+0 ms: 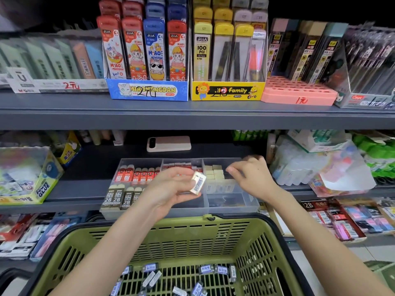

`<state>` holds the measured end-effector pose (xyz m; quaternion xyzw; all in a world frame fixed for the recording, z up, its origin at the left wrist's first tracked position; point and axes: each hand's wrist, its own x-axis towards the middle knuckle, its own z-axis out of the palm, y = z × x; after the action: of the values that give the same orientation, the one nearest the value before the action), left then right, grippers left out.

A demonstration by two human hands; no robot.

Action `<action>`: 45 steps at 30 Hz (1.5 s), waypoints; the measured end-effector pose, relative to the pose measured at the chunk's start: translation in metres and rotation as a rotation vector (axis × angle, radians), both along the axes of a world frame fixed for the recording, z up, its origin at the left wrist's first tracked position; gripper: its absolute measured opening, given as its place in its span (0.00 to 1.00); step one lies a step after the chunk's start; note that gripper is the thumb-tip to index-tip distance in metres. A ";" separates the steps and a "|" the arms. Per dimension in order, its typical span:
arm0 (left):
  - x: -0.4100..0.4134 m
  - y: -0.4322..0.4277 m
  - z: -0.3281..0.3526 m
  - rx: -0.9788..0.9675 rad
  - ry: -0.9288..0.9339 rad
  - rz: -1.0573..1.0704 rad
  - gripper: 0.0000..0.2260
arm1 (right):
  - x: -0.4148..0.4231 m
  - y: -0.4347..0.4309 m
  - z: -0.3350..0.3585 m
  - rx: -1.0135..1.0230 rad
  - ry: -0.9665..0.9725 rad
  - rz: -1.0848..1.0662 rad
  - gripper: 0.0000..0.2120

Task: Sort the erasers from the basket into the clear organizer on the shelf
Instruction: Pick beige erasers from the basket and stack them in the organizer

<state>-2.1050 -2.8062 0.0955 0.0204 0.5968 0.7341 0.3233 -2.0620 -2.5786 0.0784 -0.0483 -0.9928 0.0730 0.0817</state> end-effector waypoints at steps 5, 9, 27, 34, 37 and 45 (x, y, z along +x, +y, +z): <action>0.005 0.008 -0.001 -0.046 0.180 -0.035 0.08 | 0.016 -0.037 0.028 -0.639 0.009 0.213 0.08; 0.010 0.015 0.002 -0.029 0.310 -0.054 0.08 | 0.018 -0.043 0.034 -0.775 -0.025 0.176 0.03; 0.016 -0.002 -0.043 -0.962 1.399 -0.359 0.25 | -0.023 0.013 -0.016 0.051 -0.025 0.001 0.10; 0.021 -0.006 -0.040 -0.909 1.415 -0.299 0.23 | -0.008 0.005 -0.008 0.093 -0.053 0.027 0.13; 0.028 -0.017 -0.038 -0.859 1.441 -0.218 0.22 | 0.016 -0.012 -0.004 0.096 0.222 0.078 0.09; 0.063 -0.069 -0.059 -0.763 1.508 -0.102 0.15 | 0.106 -0.084 -0.032 -0.286 0.205 0.308 0.08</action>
<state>-2.0420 -2.8756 0.0362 0.4210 0.8580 0.2568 -0.1440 -1.9563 -2.6631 0.0467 0.1006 -0.9545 0.2291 0.1624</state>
